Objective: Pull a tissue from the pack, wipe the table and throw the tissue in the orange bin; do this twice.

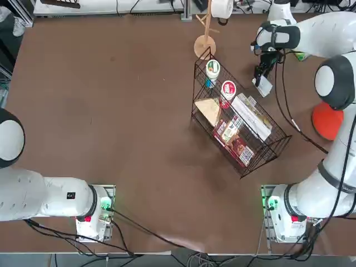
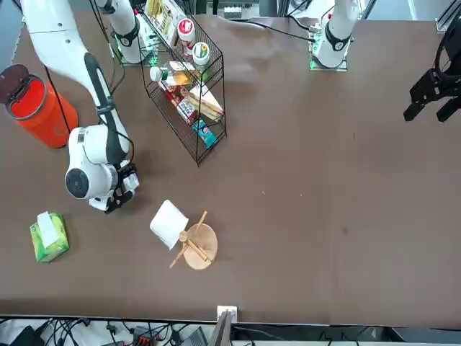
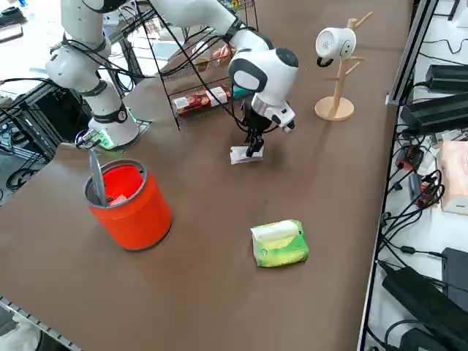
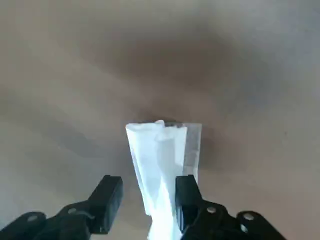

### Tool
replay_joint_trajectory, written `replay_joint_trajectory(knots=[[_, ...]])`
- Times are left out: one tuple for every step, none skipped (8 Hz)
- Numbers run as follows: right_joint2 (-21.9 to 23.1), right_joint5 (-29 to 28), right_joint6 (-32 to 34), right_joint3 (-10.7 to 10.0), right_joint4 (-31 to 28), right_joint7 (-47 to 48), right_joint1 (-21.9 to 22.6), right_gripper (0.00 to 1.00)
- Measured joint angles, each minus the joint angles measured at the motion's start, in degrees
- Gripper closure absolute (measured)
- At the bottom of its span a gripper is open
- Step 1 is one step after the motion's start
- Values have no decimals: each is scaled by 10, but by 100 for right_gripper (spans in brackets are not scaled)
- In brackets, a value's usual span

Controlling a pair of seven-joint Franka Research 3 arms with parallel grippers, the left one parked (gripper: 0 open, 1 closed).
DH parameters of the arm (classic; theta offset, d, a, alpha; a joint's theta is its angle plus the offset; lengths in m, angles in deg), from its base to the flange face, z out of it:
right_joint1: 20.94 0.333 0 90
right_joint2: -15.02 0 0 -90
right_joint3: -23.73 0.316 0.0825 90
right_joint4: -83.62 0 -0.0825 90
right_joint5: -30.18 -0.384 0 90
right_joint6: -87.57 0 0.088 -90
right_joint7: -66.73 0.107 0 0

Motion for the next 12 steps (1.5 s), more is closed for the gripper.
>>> replay_joint_trajectory(knots=[[0,6,-10,0,-8,0,2,34],[0,14,-15,0,-13,0,2,34],[0,25,-17,0,-14,0,2,34],[0,31,-18,0,-14,0,2,34],[1,35,-22,0,-16,1,2,36],[1,40,-35,0,-24,8,2,37],[2,44,-48,0,-33,18,3,37],[2,47,-52,0,-38,31,8,37],[4,49,-53,0,-40,41,13,40],[6,49,-53,0,-42,43,16,41],[7,50,-54,0,-42,44,17,59],[8,50,-54,-1,-43,45,17,66]])
